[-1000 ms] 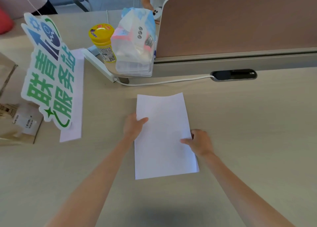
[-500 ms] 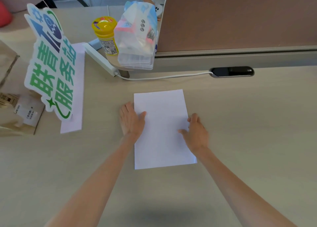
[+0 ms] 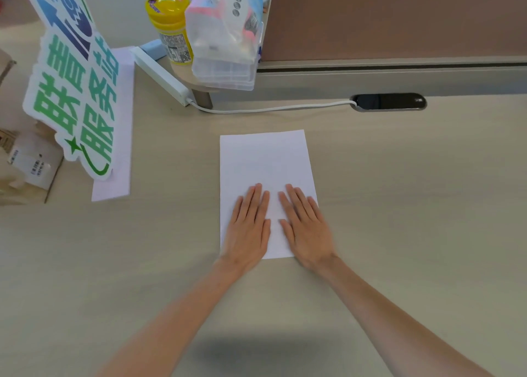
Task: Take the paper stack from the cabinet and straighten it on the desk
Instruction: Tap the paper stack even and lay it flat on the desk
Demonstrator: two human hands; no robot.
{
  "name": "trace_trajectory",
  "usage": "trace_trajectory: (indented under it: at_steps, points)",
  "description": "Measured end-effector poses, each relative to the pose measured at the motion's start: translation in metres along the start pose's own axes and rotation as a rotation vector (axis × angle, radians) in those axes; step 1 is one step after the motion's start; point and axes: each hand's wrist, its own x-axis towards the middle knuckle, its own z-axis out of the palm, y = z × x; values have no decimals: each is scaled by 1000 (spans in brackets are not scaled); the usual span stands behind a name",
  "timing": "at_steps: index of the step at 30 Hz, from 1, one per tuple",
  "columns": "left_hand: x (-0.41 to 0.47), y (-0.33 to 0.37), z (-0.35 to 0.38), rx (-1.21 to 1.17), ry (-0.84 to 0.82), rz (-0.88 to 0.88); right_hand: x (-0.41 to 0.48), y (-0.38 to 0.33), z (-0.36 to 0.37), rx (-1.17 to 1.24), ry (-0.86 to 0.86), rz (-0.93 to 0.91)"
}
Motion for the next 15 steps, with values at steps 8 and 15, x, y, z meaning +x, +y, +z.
trace_trajectory:
  at_steps: [8, 15]
  points:
    - [-3, -1, -1, -6, -26, -77, -3, 2, 3, 42, 13, 1]
    - [-2, -5, -5, -37, -21, -98, 1, 1, -5, 34, -24, -1]
